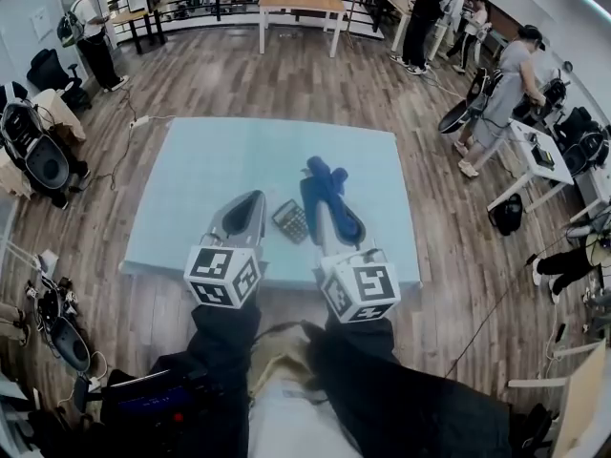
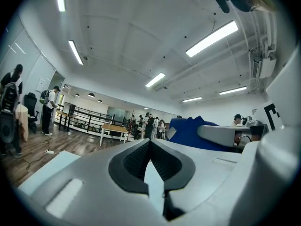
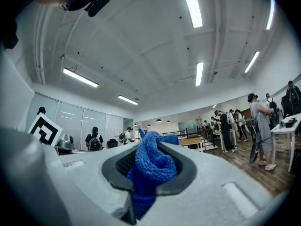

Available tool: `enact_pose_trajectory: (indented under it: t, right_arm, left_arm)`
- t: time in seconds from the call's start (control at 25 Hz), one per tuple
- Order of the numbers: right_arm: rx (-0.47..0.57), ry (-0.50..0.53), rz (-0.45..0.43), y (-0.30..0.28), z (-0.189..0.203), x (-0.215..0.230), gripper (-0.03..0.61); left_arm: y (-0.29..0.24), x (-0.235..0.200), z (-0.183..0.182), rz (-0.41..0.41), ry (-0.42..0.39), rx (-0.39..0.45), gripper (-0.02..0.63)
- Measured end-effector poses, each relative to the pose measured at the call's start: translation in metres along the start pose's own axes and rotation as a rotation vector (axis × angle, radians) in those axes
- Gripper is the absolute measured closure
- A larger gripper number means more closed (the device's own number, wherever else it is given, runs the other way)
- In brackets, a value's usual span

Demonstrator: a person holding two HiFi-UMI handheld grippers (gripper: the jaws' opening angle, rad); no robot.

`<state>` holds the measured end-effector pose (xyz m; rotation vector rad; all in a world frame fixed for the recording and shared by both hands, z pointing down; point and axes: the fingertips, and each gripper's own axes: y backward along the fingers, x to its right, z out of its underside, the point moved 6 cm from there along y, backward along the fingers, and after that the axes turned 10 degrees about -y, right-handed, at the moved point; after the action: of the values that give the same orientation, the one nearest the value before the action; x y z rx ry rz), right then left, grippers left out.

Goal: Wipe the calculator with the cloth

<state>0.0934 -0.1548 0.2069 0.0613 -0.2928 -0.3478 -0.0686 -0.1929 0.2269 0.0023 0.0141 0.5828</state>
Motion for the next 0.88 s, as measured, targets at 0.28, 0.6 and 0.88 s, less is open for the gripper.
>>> enact_pose_trajectory:
  t: [0.28,0.6,0.88]
  right_arm:
    - [-0.009,-0.003,-0.001,-0.0005,-0.0001,0.0004,0.52]
    - [-0.021,-0.01,0.003,-0.0027,0.0015,0.0028,0.52]
    - [-0.026,-0.013,0.007,-0.0033,0.0032,0.0041,0.518]
  left_arm:
    - [-0.0006,0.001,0.0002,-0.002,0.005,-0.007,0.615]
    - [-0.0022,0.002,0.0015,0.011,0.012,-0.008,0.615]
    - [-0.0032,0.0025,0.0029,0.012,0.012,-0.014,0.615]
